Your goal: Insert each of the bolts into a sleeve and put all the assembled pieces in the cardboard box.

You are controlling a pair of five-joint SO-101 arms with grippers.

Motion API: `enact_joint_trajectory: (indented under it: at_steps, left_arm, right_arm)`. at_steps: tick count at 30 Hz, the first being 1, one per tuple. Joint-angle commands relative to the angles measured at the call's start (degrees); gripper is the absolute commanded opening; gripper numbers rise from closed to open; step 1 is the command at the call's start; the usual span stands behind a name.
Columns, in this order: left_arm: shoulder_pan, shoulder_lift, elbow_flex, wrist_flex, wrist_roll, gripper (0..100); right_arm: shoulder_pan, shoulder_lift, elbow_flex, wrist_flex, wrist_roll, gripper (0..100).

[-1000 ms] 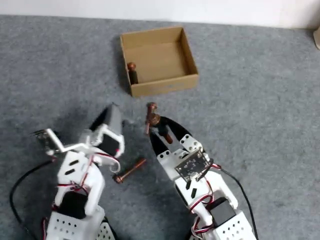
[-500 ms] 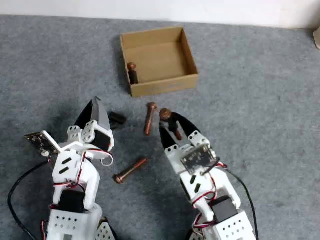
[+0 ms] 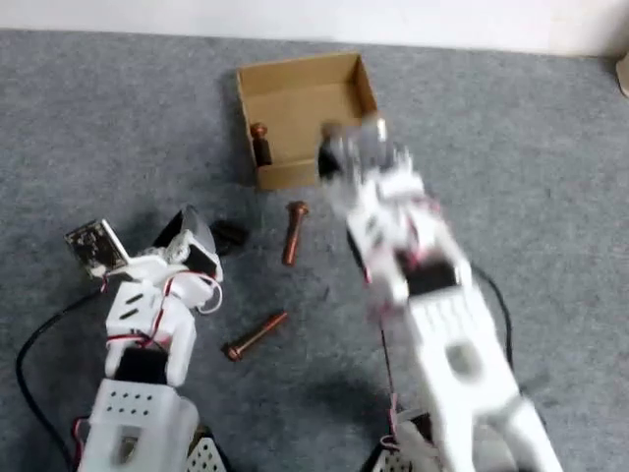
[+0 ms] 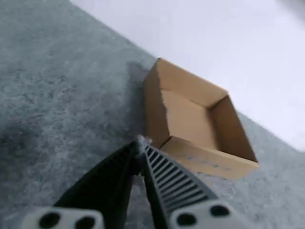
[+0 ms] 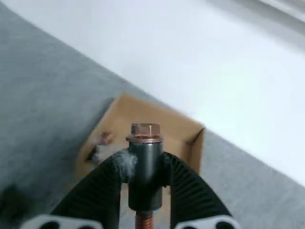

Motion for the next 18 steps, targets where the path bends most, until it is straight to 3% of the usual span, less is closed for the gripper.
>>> enact_joint_trajectory:
  at_steps: [1,11,18]
  left_arm:
    - [-0.84,5.41,-5.67,-1.41,-0.09,1]
    - [-0.84,13.05,-9.54,-1.41,-0.09,1]
    - [-0.84,13.05,-9.54,-1.41,-0.09,1]
  right_arm:
    - [3.56,21.32,-23.87,-0.4,0.88,0.5]
    - [8.84,63.87,-60.0,-0.4,0.79,0.5]
    - [8.66,78.99,-74.86,-0.4,0.88,0.5]
